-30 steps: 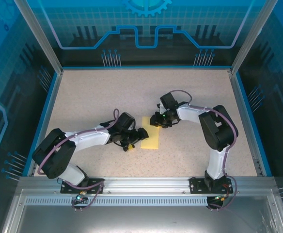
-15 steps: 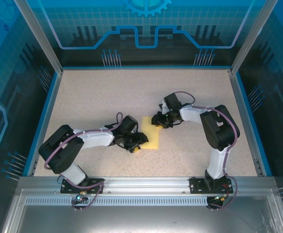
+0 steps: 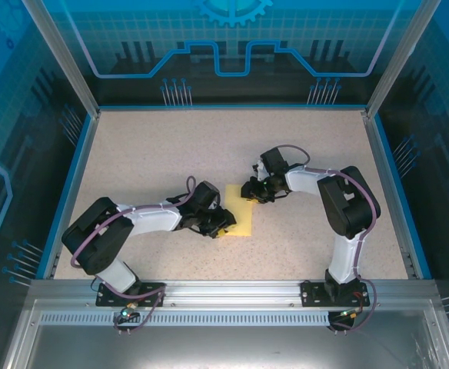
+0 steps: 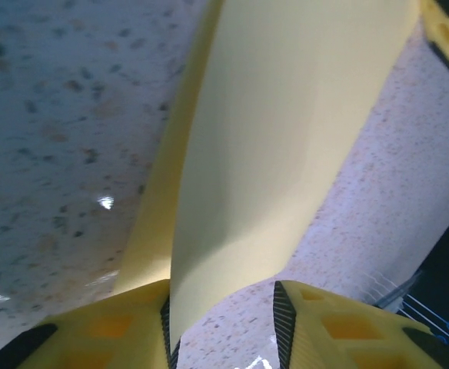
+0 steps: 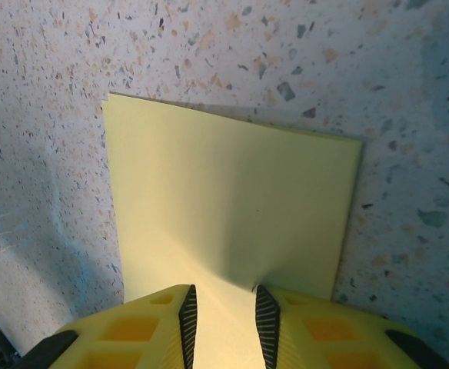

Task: Fold a paper plane with a square sheet of paper (pick it up from the middle)
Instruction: Fold the triangle a second time at the center of the table.

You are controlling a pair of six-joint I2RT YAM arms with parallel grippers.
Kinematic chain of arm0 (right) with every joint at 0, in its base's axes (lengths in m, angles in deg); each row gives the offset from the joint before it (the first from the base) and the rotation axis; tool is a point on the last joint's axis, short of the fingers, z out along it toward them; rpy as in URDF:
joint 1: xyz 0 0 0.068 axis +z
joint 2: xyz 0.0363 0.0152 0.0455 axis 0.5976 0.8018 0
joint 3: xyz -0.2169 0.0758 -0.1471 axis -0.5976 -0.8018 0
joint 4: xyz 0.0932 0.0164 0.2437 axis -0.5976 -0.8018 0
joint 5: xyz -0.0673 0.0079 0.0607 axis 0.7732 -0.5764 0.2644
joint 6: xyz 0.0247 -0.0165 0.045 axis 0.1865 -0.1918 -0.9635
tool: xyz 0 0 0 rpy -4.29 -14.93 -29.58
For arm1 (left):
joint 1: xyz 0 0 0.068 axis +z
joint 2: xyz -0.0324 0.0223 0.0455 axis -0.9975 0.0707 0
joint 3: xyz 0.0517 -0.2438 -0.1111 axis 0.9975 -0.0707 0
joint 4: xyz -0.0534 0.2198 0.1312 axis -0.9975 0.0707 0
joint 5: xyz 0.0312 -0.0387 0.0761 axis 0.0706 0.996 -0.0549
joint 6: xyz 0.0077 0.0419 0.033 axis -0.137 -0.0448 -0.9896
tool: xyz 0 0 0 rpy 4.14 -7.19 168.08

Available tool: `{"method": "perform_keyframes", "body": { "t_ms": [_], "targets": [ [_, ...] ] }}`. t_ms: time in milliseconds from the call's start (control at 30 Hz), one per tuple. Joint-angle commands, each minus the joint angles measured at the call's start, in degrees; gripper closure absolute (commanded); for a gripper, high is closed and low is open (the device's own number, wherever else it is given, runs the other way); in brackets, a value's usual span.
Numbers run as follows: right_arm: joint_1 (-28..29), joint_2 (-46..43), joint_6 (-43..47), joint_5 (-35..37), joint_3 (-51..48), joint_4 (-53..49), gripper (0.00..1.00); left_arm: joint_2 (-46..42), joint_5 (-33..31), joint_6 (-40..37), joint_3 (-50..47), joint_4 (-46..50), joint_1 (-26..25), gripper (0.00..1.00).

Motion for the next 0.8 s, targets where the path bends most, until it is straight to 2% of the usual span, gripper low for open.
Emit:
{"method": "perform_keyframes", "body": {
  "t_ms": [0, 200, 500, 767],
  "targets": [
    [-0.89, 2.08, 0.09, 3.71, -1.95, -3.20, 0.70, -1.48, 3.00, -1.06, 1.07, -4.83, -0.28, 0.62],
    [-0.61, 2.57, 0.29, 4.15, -2.23, -3.59, 0.72, -0.34, 5.18, -2.69, 3.82, -8.85, -0.35, 0.62],
    [-0.63, 2.17, 0.29, 3.42, -2.48, -3.59, 0.73, 6.69, 6.63, -4.97, 8.62, -12.37, -0.33, 0.56],
    [-3.63, -6.08, 1.15, -3.41, -3.38, -1.32, 0.68, 8.67, 5.80, -4.84, 7.61, -14.26, -0.32, 0.57]
  ]
}}
